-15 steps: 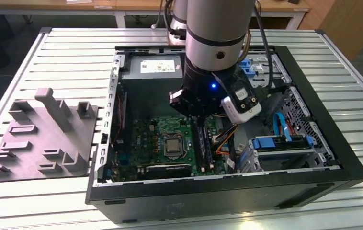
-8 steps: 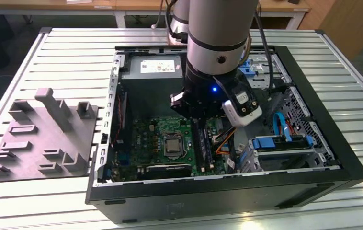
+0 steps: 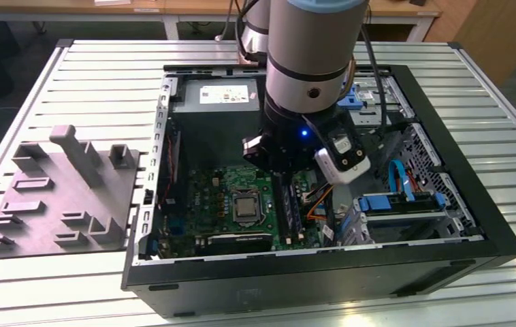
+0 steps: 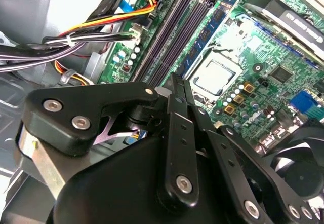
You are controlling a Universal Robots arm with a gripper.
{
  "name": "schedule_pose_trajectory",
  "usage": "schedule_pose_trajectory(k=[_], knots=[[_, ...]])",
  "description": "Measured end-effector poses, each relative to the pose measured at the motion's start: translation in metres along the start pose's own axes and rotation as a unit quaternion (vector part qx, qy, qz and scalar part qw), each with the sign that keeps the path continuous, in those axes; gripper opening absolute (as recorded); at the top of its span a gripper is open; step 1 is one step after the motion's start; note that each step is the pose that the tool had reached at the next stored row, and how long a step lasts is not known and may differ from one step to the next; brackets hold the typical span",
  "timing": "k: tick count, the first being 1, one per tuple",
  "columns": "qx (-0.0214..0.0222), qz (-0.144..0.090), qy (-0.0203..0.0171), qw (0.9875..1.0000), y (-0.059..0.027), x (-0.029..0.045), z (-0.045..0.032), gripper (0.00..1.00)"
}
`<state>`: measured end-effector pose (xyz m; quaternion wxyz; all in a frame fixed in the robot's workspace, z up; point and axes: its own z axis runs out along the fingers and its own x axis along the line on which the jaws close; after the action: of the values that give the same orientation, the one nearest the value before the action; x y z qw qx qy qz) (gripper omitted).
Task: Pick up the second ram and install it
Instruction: 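Insert the second ram into the second slot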
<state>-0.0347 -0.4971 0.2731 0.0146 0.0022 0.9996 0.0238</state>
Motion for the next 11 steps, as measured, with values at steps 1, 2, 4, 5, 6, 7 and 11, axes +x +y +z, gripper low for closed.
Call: schedule_pose_trajectory(k=[1,2,4,5,6,7,11], knots=[[0.0000,0.000,0.0000,1.0000,0.0000,0.0000,0.0004,0.11],[0.0001,0.000,0.0000,1.0000,-0.0001,0.0000,0.0004,0.11],[0.0000,0.000,0.0000,1.0000,0.0000,0.0000,0.0005,0.11],[0.0000,0.000,0.0000,1.0000,0.0000,0.0000,0.0006,0.11],[0.0000,0.000,0.0000,1.0000,0.0000,0.0000,0.0007,0.11],[-0.0003,0.000,-0.0001,1.0000,0.0000,0.0000,0.0018,0.11],[-0.0003,0.000,-0.0017,1.0000,-0.0003,0.0002,0.0074,0.11]])
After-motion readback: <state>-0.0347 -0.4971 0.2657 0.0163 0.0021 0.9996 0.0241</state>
